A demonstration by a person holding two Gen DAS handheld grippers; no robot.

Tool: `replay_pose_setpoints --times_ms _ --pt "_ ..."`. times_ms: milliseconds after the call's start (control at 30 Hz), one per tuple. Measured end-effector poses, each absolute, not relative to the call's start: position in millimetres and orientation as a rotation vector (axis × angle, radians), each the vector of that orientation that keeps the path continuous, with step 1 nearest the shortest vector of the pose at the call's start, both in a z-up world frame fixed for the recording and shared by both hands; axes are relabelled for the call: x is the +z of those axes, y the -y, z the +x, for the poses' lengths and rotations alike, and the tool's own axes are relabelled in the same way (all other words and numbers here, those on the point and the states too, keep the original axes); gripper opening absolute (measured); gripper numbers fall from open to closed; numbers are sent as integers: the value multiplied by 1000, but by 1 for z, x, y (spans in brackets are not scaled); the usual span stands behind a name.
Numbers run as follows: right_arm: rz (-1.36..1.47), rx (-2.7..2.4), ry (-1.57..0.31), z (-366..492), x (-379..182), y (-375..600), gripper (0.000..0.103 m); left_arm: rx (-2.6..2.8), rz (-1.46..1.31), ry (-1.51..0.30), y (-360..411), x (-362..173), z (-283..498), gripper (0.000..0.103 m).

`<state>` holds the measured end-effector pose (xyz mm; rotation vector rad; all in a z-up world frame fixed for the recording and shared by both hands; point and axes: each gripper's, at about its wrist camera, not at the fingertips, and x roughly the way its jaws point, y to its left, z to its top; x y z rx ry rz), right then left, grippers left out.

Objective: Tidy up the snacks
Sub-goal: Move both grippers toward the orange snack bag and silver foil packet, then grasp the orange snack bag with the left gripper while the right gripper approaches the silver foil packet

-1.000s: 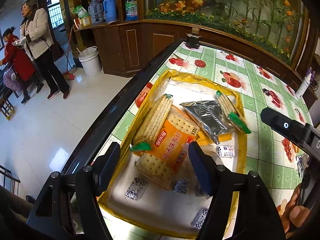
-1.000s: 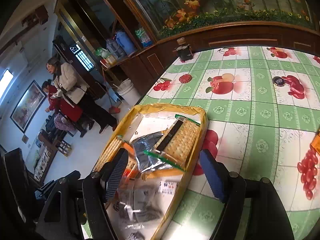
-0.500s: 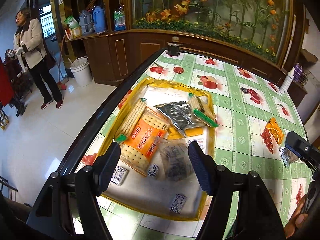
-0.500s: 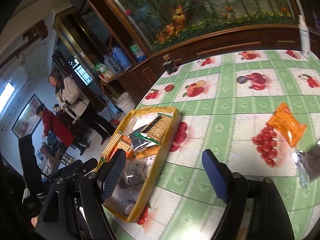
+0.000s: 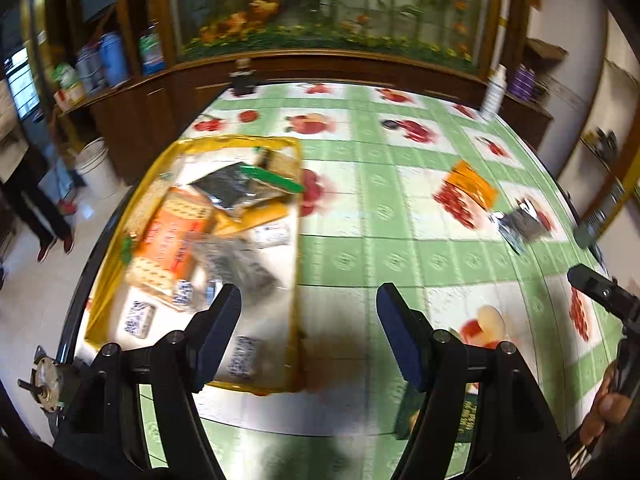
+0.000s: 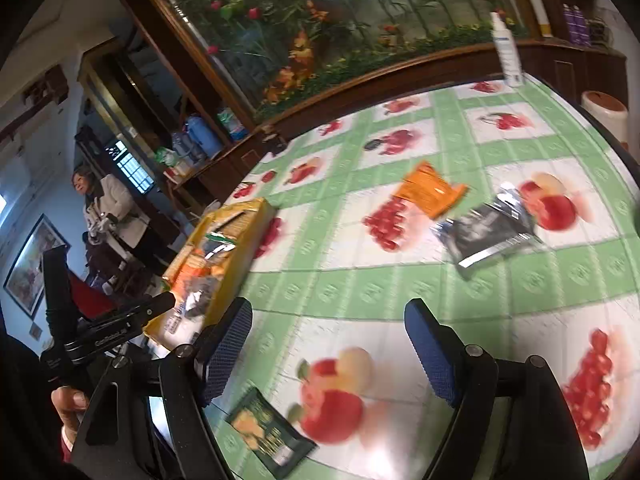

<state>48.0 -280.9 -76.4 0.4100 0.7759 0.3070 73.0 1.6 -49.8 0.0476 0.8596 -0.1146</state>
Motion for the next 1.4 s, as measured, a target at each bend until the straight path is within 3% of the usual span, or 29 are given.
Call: replay_pose_setpoints --times_ms 533,867,1200,1400 --pt "373 146 -833 50 -98 323 81 -201 115 -911 47 -61 72 70" --pt "392 136 -827 82 -96 336 82 -246 103 -937 86 -55 116 70" --pt "397 245 -836 219 -92 318 82 -193 37 -949 79 -55 139 70" --pt "315 260 -1018 284 -135 293 83 -122 21 -972 53 -65 150 70"
